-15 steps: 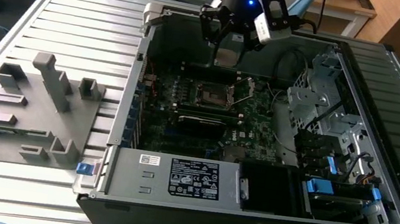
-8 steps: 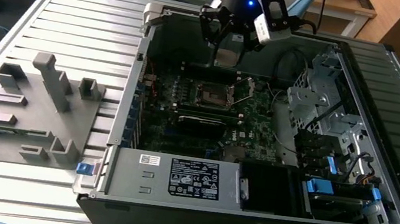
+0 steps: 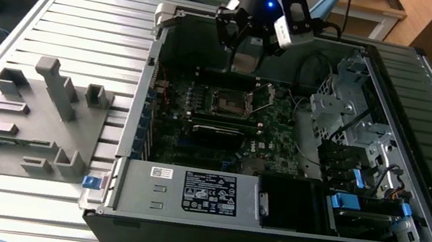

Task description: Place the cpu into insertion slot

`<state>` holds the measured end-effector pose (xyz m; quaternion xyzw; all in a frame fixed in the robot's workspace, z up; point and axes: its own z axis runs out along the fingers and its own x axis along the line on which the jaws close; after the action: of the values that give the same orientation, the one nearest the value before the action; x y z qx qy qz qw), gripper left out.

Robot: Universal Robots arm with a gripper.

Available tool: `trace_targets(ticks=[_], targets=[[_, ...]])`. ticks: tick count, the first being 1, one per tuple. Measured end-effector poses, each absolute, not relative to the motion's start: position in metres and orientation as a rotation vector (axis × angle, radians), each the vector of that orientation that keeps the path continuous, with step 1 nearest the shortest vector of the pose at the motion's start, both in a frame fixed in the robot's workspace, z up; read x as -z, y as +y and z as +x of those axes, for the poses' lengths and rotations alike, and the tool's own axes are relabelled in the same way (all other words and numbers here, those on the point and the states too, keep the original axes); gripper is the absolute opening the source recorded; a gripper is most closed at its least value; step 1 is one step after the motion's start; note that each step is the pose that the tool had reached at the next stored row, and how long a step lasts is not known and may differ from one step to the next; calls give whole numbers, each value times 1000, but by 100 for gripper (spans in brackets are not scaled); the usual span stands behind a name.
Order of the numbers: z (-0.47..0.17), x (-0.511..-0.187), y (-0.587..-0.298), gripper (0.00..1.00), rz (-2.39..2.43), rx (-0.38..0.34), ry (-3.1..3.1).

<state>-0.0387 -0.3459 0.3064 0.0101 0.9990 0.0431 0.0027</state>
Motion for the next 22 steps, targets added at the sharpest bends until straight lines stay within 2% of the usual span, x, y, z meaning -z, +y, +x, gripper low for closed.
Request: trace_targets(ticks=[22], targets=[[-39,-293,-346,54,32,-134,3133]])
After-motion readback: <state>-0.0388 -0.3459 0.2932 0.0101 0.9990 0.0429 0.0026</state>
